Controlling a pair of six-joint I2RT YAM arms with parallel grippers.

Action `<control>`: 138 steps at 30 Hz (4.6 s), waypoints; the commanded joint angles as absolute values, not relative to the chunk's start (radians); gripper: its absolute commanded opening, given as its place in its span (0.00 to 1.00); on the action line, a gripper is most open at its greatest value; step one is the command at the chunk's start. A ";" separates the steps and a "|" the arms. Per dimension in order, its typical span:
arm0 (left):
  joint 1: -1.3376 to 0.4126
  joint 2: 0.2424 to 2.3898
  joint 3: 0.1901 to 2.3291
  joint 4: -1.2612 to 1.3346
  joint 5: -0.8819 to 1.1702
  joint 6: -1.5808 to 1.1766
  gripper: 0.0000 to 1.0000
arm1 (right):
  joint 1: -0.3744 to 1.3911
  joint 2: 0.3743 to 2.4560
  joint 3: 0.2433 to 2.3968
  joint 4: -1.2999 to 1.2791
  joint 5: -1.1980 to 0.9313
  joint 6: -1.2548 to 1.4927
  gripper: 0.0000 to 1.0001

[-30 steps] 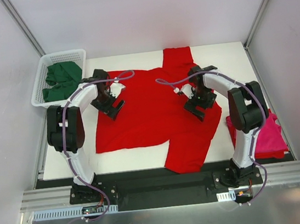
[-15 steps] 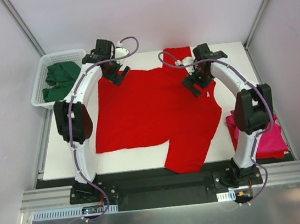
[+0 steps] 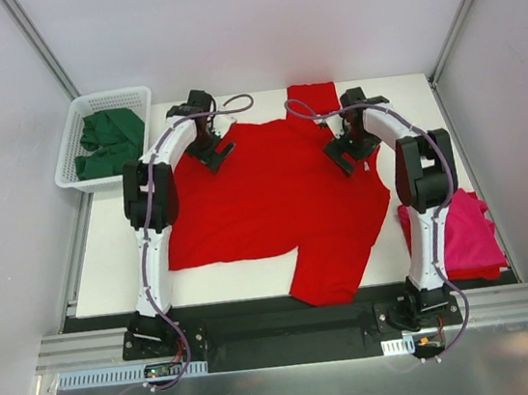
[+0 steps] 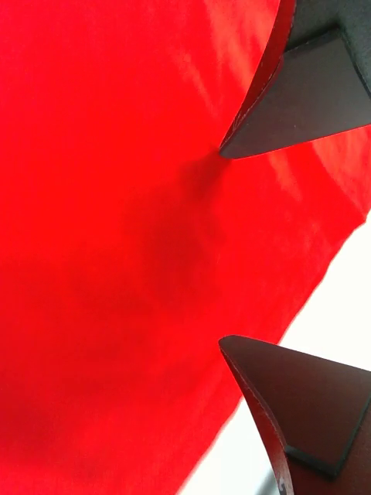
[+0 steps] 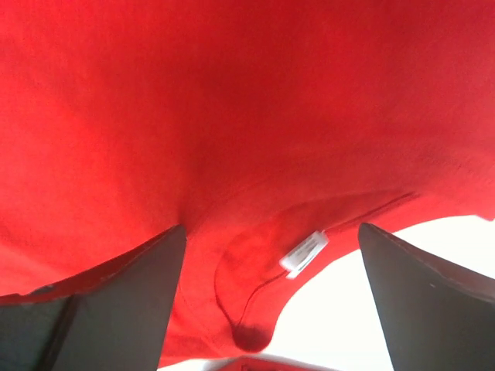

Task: Fold and stack the t-shirts
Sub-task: Flatten out the tshirt

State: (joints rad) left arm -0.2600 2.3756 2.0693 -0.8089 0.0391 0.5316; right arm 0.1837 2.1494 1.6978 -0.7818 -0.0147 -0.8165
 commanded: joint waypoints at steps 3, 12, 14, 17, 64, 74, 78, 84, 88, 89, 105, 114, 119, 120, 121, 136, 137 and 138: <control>-0.253 2.465 2.233 -0.821 -0.113 0.633 0.99 | 0.181 2.194 1.787 -0.801 -0.006 -0.833 0.96; -0.252 2.539 2.310 -0.801 -0.196 0.703 0.99 | 0.183 2.218 1.835 -0.802 0.080 -0.867 0.96; -0.253 2.540 2.301 -0.796 -0.198 0.698 0.99 | 0.183 2.221 1.847 -0.804 0.100 -0.876 0.96; -0.253 2.542 2.284 -0.792 -0.205 0.696 0.99 | 0.181 2.235 1.878 -0.810 0.127 -0.896 0.96; -0.279 2.453 2.238 -0.723 -0.189 0.701 0.99 | 0.198 2.315 1.928 -0.727 0.218 -0.968 0.96; -0.284 2.579 2.301 -0.690 -0.259 0.837 0.99 | 0.218 2.284 1.921 -0.742 0.216 -0.959 0.96; -0.275 2.612 2.329 -0.660 -0.302 0.877 0.99 | 0.219 2.283 1.914 -0.744 0.213 -0.957 0.96; -0.253 2.626 2.347 -0.581 -0.360 0.971 0.99 | 0.219 2.306 1.917 -0.730 0.227 -0.969 0.96; -0.250 2.625 2.347 -0.542 -0.390 1.008 0.99 | 0.219 2.335 1.954 -0.721 0.241 -0.980 0.96; -0.249 2.622 2.347 -0.532 -0.394 1.012 0.99 | 0.219 2.344 1.965 -0.719 0.242 -0.983 0.96; -0.258 2.605 2.321 -0.476 -0.394 0.988 0.99 | 0.222 2.401 2.021 -0.692 0.302 -1.054 0.96; -0.287 2.251 1.990 -0.480 -0.255 0.796 0.99 | 0.218 2.084 1.783 -0.661 0.241 -0.973 0.96; -0.316 1.996 1.755 -0.509 -0.190 0.726 0.99 | 0.222 1.944 1.775 -0.764 0.155 -0.899 0.96; -0.322 1.970 1.734 -0.521 -0.166 0.715 0.99 | 0.230 1.922 1.757 -0.752 0.156 -0.899 0.96; -0.327 1.945 1.706 -0.538 -0.147 0.703 1.00 | 0.233 1.887 1.737 -0.743 0.164 -0.896 0.96; -0.299 1.874 1.529 -0.778 0.262 0.492 0.99 | 0.143 1.936 1.646 -0.813 -0.224 -0.778 0.96; -0.293 1.890 1.540 -0.785 0.277 0.480 0.99 | 0.123 1.959 1.675 -0.825 -0.245 -0.756 0.96; -0.287 1.905 1.558 -0.796 0.287 0.477 0.99 | 0.117 2.003 1.725 -0.839 -0.279 -0.755 0.96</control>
